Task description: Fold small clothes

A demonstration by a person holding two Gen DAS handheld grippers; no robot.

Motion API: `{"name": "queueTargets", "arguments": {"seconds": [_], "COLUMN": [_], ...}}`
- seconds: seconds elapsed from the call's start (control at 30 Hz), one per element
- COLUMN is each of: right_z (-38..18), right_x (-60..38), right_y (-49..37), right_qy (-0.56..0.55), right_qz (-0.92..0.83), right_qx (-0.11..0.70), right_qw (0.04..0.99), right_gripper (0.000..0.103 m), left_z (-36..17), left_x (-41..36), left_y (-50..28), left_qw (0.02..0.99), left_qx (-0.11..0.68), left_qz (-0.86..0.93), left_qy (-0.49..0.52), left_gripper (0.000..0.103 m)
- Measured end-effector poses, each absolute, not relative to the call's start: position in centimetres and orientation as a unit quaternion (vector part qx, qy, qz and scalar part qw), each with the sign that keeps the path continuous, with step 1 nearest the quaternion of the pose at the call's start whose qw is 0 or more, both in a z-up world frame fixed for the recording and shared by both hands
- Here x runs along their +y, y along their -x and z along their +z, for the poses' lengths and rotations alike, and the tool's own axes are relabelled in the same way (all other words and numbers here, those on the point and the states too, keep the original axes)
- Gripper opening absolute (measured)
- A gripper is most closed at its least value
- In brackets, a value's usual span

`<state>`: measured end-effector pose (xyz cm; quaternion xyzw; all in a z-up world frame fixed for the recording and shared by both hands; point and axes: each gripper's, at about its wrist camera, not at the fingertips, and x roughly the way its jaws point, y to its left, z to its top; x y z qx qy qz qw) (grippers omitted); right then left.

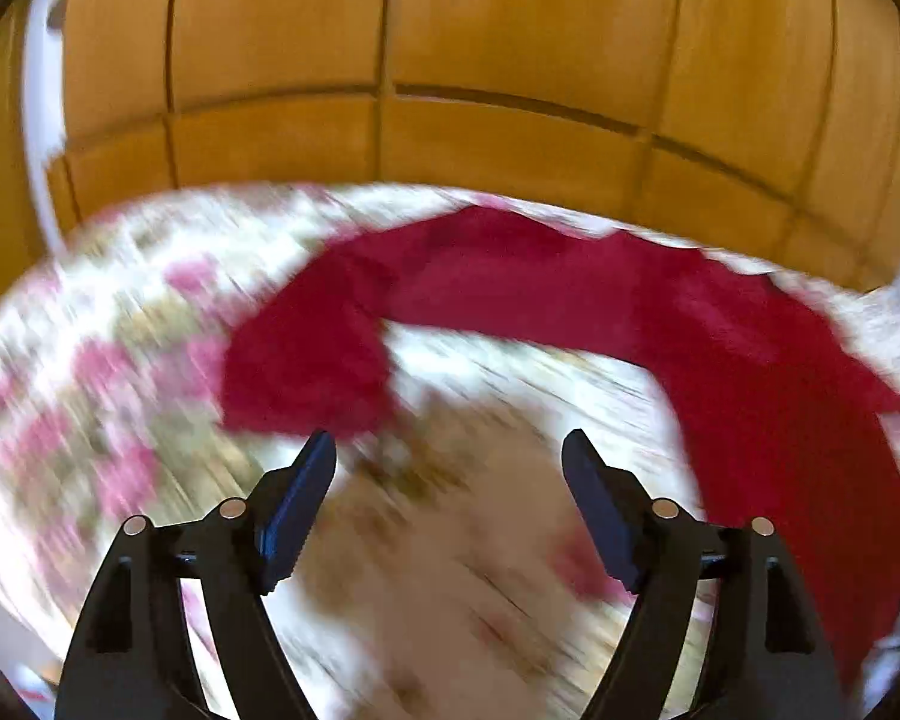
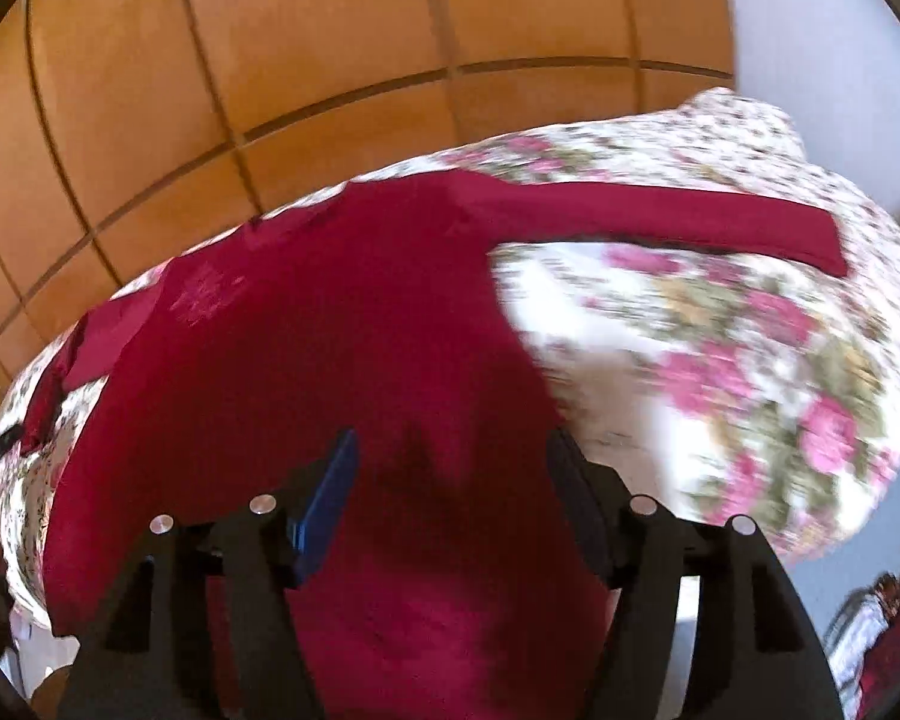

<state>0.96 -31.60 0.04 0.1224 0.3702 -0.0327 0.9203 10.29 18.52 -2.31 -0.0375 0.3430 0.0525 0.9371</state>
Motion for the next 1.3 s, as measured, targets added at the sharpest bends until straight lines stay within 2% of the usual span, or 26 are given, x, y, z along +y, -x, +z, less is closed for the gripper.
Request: {"name": "queueTargets", "arguments": {"seconds": [0.1, 0.17, 0.27, 0.33, 0.4, 0.47, 0.57, 0.77, 0.9, 1.1, 1.3], "right_z": [-0.5, -0.8, -0.9, -1.4, -2.1, -3.3, -5.0, -5.2, -5.2, -5.1, -5.2], "right_x": [-28.9, -27.4, -26.1, -26.0, -26.2, -26.7, -27.6, -27.7, -27.9, -27.8, -27.7], "right_y": [-4.5, -6.8, -9.6, -11.4, -12.4, -13.7, -14.1, -14.0, -13.7, -13.8, -13.9], "right_qy": [-0.083, -0.045, -0.010, 0.001, -0.002, -0.009, -0.042, -0.045, -0.050, -0.053, -0.056], "right_qz": [-0.027, -0.035, -0.036, -0.041, -0.045, -0.056, -0.057, -0.054, -0.052, -0.049, -0.047], "right_qx": [0.373, 0.364, 0.355, 0.360, 0.365, 0.377, 0.379, 0.369, 0.366, 0.366, 0.364], "right_qw": [0.924, 0.930, 0.934, 0.932, 0.930, 0.925, 0.923, 0.927, 0.928, 0.928, 0.929], "right_gripper": [0.070, 0.078, 0.081, 0.082, 0.083, 0.085, 0.089, 0.091, 0.091, 0.091, 0.092], "left_z": [-3.8, -5.1, -6.8, -7.1, -6.9, -6.3, -3.7, 2.5, 5.1, 3.5, 5.3], "left_x": [19.2, 19.8, 21.1, 21.8, 22.9, 23.5, 26.7, 34.1, 37.4, 38.7, 34.4], "left_y": [-14.0, -16.0, -18.1, -18.7, -18.9, -19.2, -19.6, -21.6, -23.6, -26.4, -27.9], "left_qw": [0.926, 0.914, 0.897, 0.895, 0.892, 0.890, 0.889, 0.888, 0.886, 0.858, 0.831], "left_qx": [0.362, 0.377, 0.402, 0.416, 0.427, 0.434, 0.452, 0.450, 0.447, 0.483, 0.506], "left_qz": [0.087, 0.104, 0.104, 0.090, 0.080, 0.079, 0.057, 0.056, 0.086, 0.094, -0.002], "left_qy": [-0.057, -0.112, -0.150, -0.138, -0.120, -0.117, -0.045, 0.068, 0.087, 0.146, 0.233], "left_gripper": [0.077, 0.077, 0.076, 0.055, 0.023, 0.005, 0.005, 0.004, 0.004, 0.004, 0.004]}}
